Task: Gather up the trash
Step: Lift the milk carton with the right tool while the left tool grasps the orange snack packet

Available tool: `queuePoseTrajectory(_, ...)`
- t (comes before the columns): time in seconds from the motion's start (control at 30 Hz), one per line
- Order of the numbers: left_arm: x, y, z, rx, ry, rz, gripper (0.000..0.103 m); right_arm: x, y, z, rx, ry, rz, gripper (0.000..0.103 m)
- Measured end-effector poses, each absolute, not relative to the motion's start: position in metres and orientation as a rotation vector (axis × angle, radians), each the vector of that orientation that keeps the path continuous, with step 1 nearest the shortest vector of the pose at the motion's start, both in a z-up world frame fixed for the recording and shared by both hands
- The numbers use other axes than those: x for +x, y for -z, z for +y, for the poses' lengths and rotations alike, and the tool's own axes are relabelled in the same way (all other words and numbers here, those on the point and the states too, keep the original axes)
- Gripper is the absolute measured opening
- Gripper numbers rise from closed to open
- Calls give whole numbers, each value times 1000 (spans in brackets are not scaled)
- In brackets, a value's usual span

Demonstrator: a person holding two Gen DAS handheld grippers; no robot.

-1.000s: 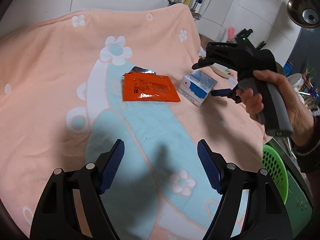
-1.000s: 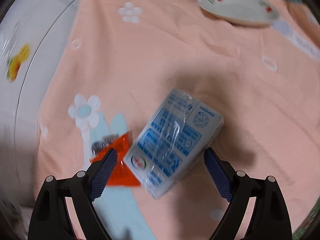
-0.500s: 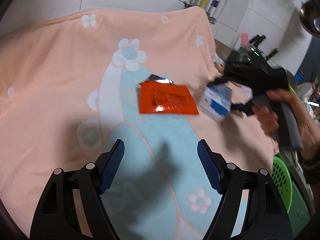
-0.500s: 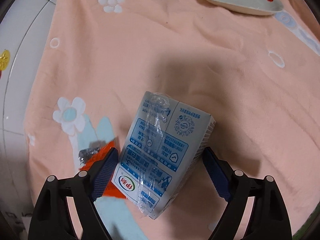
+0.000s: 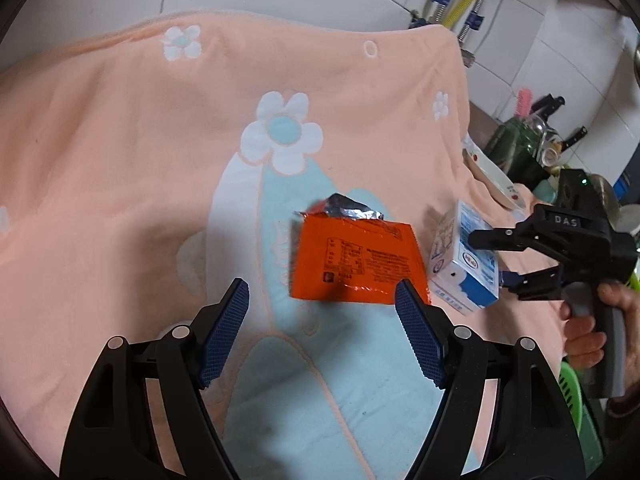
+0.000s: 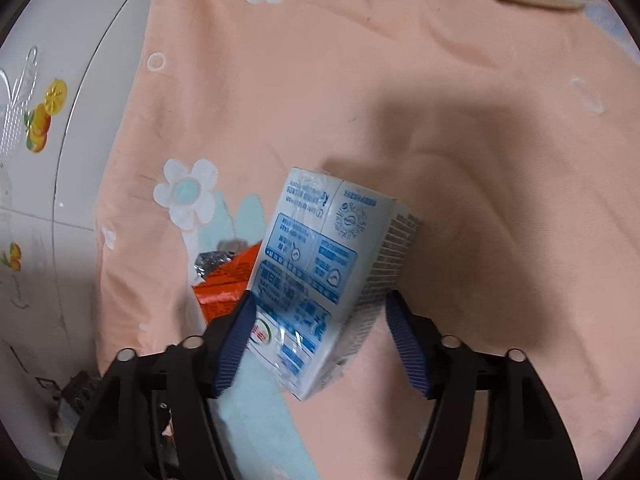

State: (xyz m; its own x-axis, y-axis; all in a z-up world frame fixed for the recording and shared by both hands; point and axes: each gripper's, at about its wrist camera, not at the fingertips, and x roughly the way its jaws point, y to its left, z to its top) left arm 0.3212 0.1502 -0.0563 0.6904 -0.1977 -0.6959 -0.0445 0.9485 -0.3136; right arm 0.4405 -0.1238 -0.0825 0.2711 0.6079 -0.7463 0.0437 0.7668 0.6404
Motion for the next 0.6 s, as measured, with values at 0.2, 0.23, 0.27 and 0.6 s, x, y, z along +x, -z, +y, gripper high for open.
queuePoseTrajectory(0.2, 320, 64, 154, -348, 72, 825, 75, 448, 85, -113, 654, -438, 1216, 76)
queuePoseTrajectory(0.23, 319, 65, 154, -351, 72, 824, 75, 449, 84, -111, 655, -437, 1211, 82)
queuePoseTrajectory(0.27, 318, 65, 154, -352, 71, 823, 75, 449, 83, -108, 654, -436, 1207, 86)
queuePoseTrajectory(0.6, 316, 63, 159, -361, 76, 821, 75, 459, 69, -64, 325, -248, 1236, 77)
